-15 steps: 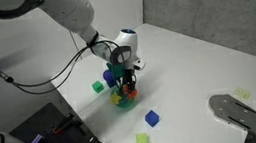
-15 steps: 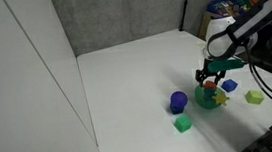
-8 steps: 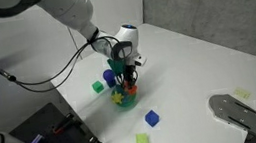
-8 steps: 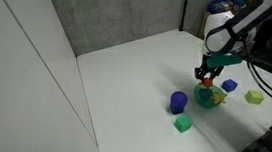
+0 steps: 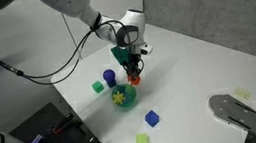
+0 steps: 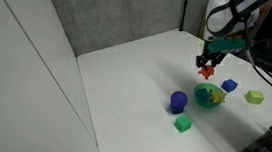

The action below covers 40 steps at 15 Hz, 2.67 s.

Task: Remove the orange object from the bowl

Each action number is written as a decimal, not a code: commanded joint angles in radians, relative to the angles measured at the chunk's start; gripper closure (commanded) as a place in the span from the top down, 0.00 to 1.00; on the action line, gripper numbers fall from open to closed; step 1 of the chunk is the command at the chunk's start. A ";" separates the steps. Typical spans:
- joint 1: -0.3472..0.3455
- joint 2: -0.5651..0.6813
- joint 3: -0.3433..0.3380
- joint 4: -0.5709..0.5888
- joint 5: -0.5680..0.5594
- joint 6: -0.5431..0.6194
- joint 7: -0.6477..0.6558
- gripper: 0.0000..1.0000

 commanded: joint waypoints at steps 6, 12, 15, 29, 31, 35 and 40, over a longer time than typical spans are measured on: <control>-0.115 0.069 -0.039 0.123 0.000 -0.178 -0.143 0.08; -0.166 0.175 -0.065 0.193 -0.022 -0.210 -0.212 0.08; -0.181 0.220 -0.076 0.227 -0.029 -0.231 -0.226 0.08; -0.215 0.300 -0.104 0.307 -0.032 -0.325 -0.236 0.08; -0.220 0.313 -0.104 0.318 -0.030 -0.324 -0.236 0.08; -0.225 0.332 -0.098 0.335 -0.024 -0.328 -0.243 0.08; -0.227 0.345 -0.096 0.344 -0.023 -0.344 -0.246 0.07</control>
